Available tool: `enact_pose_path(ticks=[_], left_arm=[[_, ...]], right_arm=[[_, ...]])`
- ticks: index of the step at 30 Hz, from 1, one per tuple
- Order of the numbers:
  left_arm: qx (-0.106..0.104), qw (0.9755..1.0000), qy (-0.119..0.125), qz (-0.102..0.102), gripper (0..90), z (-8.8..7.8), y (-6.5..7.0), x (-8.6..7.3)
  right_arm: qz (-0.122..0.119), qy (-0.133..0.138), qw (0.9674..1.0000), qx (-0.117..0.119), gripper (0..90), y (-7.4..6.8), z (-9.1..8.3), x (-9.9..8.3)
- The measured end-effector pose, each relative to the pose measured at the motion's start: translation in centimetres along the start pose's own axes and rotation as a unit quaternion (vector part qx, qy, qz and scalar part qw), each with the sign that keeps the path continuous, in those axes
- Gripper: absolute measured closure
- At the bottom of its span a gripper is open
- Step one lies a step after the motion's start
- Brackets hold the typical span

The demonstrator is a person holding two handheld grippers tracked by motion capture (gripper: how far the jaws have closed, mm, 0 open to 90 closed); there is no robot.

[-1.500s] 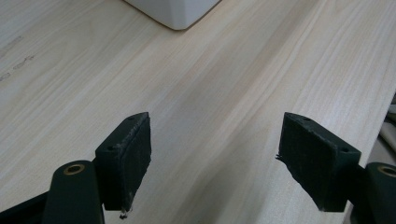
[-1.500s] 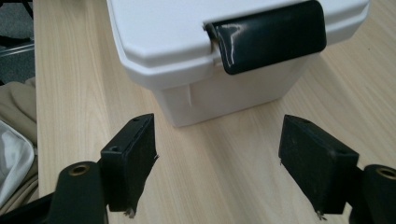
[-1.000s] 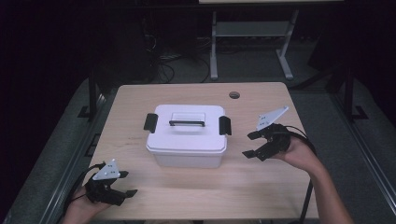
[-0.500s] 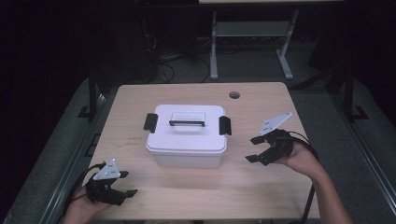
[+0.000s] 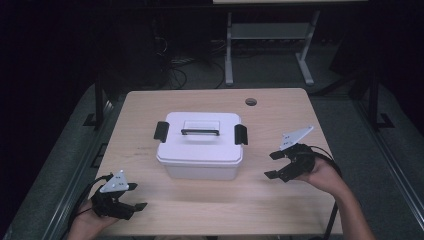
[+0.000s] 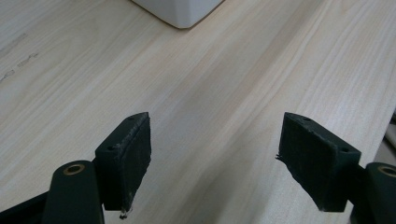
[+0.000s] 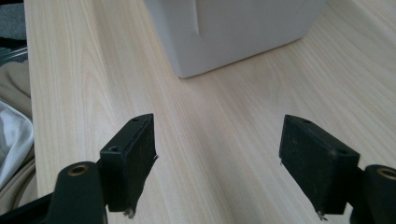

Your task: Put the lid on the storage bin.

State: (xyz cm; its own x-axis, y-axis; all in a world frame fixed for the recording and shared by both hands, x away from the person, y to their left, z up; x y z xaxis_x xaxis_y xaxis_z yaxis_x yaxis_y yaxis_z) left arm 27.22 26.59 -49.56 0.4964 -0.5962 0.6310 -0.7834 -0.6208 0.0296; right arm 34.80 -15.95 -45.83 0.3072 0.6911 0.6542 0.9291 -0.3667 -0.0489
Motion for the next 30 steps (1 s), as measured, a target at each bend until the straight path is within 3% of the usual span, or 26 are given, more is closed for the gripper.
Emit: enact_pose_path(ticks=[30], left_arm=[[0.001,1.0,-0.003,-0.003,25.2,0.0,-0.1,-0.1]], right_arm=[[0.011,-0.004,0.9999,0.012,26.4,-1.2,0.8,-2.5]])
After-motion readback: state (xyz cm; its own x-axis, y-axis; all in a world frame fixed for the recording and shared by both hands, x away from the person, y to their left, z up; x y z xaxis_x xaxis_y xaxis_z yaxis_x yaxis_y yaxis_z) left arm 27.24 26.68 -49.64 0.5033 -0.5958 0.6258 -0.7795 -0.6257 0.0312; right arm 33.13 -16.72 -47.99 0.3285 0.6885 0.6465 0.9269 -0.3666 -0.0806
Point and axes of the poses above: each handheld gripper's, and its own axes: z roughly forward along the jaws, x roughly out of its top, y roughly to its right, the point moved 9 cm from there along z, roughly forward along the jaws, and after that the axes turned 4 degrees about -z, right-handed, at the moved point
